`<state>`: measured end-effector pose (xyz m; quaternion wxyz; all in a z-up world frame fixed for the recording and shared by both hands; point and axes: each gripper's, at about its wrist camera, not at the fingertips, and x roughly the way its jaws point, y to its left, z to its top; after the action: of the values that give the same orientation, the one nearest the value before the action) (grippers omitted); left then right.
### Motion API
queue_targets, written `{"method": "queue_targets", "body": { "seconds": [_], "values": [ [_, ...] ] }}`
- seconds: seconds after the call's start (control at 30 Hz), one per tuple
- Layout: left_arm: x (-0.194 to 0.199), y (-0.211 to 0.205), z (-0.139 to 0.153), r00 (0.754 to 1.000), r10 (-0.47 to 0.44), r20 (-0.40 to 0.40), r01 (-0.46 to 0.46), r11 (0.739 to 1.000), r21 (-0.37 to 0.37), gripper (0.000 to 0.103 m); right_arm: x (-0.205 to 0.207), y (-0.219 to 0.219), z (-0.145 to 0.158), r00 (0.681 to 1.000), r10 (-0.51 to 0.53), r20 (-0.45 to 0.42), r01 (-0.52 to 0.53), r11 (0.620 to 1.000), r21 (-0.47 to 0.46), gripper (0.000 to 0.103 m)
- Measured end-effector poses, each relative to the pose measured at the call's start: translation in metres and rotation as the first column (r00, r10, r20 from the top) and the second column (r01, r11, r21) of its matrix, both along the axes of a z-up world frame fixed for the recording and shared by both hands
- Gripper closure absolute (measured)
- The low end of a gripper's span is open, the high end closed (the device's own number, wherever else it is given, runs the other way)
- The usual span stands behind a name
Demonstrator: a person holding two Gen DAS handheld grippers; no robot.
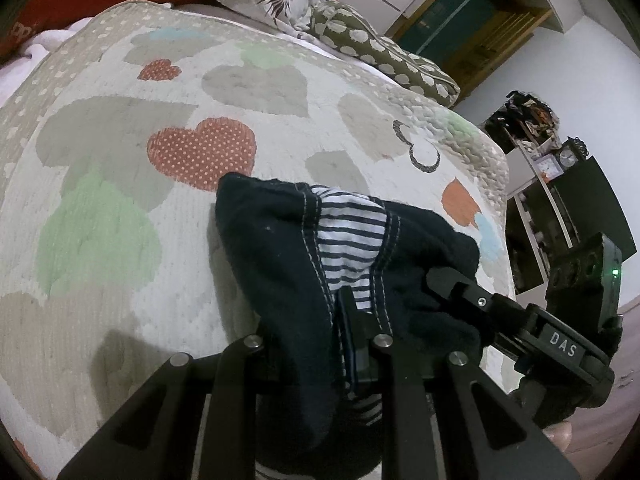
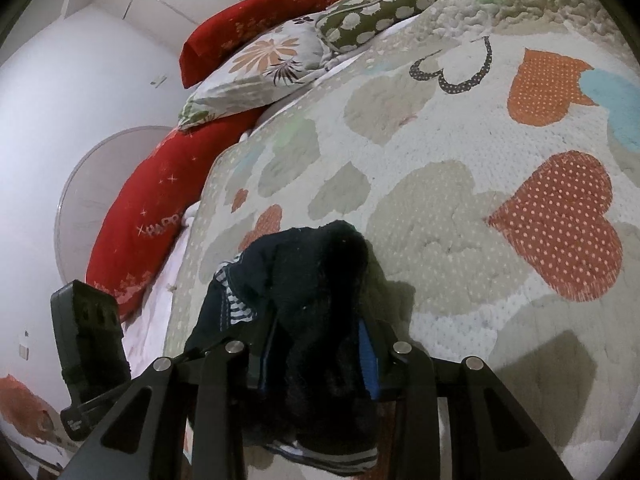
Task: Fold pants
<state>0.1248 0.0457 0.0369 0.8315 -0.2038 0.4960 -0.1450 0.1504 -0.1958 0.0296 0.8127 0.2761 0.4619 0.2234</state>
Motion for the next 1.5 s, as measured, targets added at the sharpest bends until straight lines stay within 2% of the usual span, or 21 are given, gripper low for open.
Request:
{"method": "queue_targets", "body": {
  "seconds": [0.03, 0.1, 0.13, 0.17, 0.23, 0.33, 0.47, 0.53, 0.67, 0.77, 0.83, 0.9, 0.93, 1.07, 1.2, 1.3, 1.43, 1.5],
  "values": [
    [0.002, 0.000, -0.001, 1.000, -0.002, -0.001, 0.002, 1.000, 0.005, 0.082, 0.002, -0.001, -0.002, 1.000, -0.006, -0.003, 0.006, 1.000, 0.004, 0.067],
    [0.006, -0.001, -0.007, 1.000, 0.003, -0.011, -0.003, 1.000, 0.027, 0.072, 0.007, -0.002, -0.008, 1.000, -0.018, -0.012, 0.018, 1.000, 0.004, 0.067],
    [0.006, 0.000, -0.010, 1.000, 0.008, -0.020, -0.007, 0.999, 0.034, 0.064, 0.009, -0.002, -0.012, 1.000, -0.022, -0.019, 0.022, 1.000, -0.004, 0.067],
    [0.006, 0.003, -0.014, 0.999, 0.015, -0.030, -0.014, 1.000, 0.027, 0.061, 0.010, -0.002, -0.017, 0.999, -0.024, -0.028, 0.024, 1.000, -0.011, 0.065],
    [0.006, 0.008, -0.014, 0.999, 0.016, -0.043, -0.017, 1.000, -0.008, 0.060, 0.011, -0.007, -0.029, 0.997, -0.038, -0.062, 0.038, 0.999, -0.003, 0.059],
    [0.002, 0.015, -0.005, 0.999, 0.022, -0.041, -0.024, 0.999, -0.040, 0.060, 0.009, -0.016, -0.026, 0.995, -0.051, -0.082, 0.055, 0.998, 0.041, 0.058],
    [-0.005, 0.029, 0.016, 0.998, 0.066, 0.014, -0.064, 0.995, -0.079, 0.061, -0.001, -0.020, 0.006, 0.998, -0.062, 0.019, 0.062, 0.998, 0.007, 0.057],
    [-0.004, 0.036, 0.022, 0.995, 0.097, 0.027, -0.093, 0.990, -0.102, 0.061, -0.007, -0.022, 0.027, 0.991, -0.097, 0.090, 0.098, 0.995, -0.017, 0.057],
    [0.005, 0.035, 0.022, 0.993, 0.117, 0.024, -0.114, 0.989, -0.097, 0.061, -0.009, -0.020, 0.046, 0.981, -0.133, 0.143, 0.136, 0.991, -0.011, 0.057],
    [0.015, 0.026, 0.008, 0.994, 0.109, -0.014, -0.110, 0.990, -0.083, 0.060, 0.001, -0.007, 0.035, 0.993, -0.067, 0.096, 0.066, 0.998, 0.018, 0.057],
    [0.024, 0.023, -0.008, 0.991, 0.119, -0.065, -0.123, 0.991, -0.061, 0.058, 0.012, 0.001, 0.013, 0.999, -0.033, 0.024, 0.032, 0.998, 0.046, 0.057],
    [0.030, 0.023, -0.016, 0.988, 0.124, -0.089, -0.128, 0.991, -0.046, 0.054, 0.020, 0.002, -0.012, 0.998, -0.034, -0.053, 0.037, 0.997, 0.065, 0.058],
    [0.030, 0.023, -0.016, 0.989, 0.123, -0.088, -0.127, 0.991, -0.044, 0.053, 0.021, -0.001, -0.017, 0.997, -0.044, -0.062, 0.050, 0.995, 0.082, 0.058],
    [0.017, 0.029, -0.002, 0.989, 0.128, -0.069, -0.132, 0.990, -0.053, 0.053, 0.012, -0.005, -0.002, 0.998, -0.045, -0.037, 0.048, 0.995, 0.086, 0.058],
    [-0.016, 0.028, 0.024, 0.991, 0.128, 0.023, -0.128, 0.992, -0.017, 0.053, -0.018, -0.009, 0.026, 0.998, -0.033, 0.054, 0.028, 0.996, 0.082, 0.058],
    [-0.039, 0.025, 0.028, 0.992, 0.112, 0.054, -0.110, 0.993, -0.039, 0.053, -0.043, -0.011, 0.032, 0.997, -0.026, 0.074, 0.017, 0.993, 0.114, 0.058],
    [-0.055, 0.010, -0.003, 0.997, 0.073, -0.017, -0.073, 0.997, -0.017, 0.049, -0.059, -0.011, 0.010, 0.999, -0.026, 0.021, 0.022, 0.988, 0.153, 0.058],
    [-0.053, 0.005, -0.022, 0.995, 0.077, -0.070, -0.078, 0.997, -0.013, 0.046, -0.057, -0.010, -0.013, 0.998, -0.033, -0.048, 0.040, 0.989, 0.141, 0.058]
  ]
}}
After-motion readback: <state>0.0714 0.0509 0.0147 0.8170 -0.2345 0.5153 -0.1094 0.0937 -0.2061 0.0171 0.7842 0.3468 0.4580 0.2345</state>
